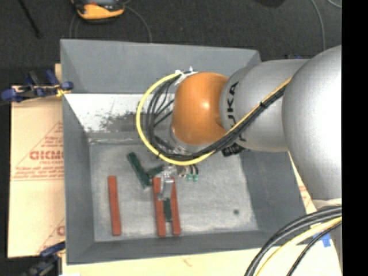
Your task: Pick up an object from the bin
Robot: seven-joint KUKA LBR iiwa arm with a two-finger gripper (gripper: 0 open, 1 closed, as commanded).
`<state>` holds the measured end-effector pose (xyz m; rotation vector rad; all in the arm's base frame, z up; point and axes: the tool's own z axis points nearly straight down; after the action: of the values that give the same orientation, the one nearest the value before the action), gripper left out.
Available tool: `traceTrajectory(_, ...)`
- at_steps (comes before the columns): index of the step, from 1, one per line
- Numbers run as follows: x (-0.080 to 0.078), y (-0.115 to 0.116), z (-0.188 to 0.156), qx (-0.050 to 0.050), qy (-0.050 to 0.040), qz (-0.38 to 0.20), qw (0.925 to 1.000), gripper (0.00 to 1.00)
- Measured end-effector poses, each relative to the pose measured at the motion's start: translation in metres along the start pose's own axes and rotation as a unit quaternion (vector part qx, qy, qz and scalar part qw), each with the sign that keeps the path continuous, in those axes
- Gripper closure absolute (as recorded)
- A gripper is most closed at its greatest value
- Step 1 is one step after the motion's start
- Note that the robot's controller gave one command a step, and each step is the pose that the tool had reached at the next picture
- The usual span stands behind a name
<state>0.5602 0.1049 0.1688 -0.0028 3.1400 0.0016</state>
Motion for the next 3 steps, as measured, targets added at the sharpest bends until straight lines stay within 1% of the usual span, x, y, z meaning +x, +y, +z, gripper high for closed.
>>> traceTrajectory(1,-0.0798,-0.0341,0.0931,-0.001,-0.0044,-0.104,0.9945,1.0)
traceTrajectory(2,-0.0778,-0.0353,0.097,0.0,-0.0021,-0.103,0.9946,0.0)
traceTrajectory(3,-0.0781,-0.0353,0.0967,0.0,-0.0023,-0.102,0.9947,1.0)
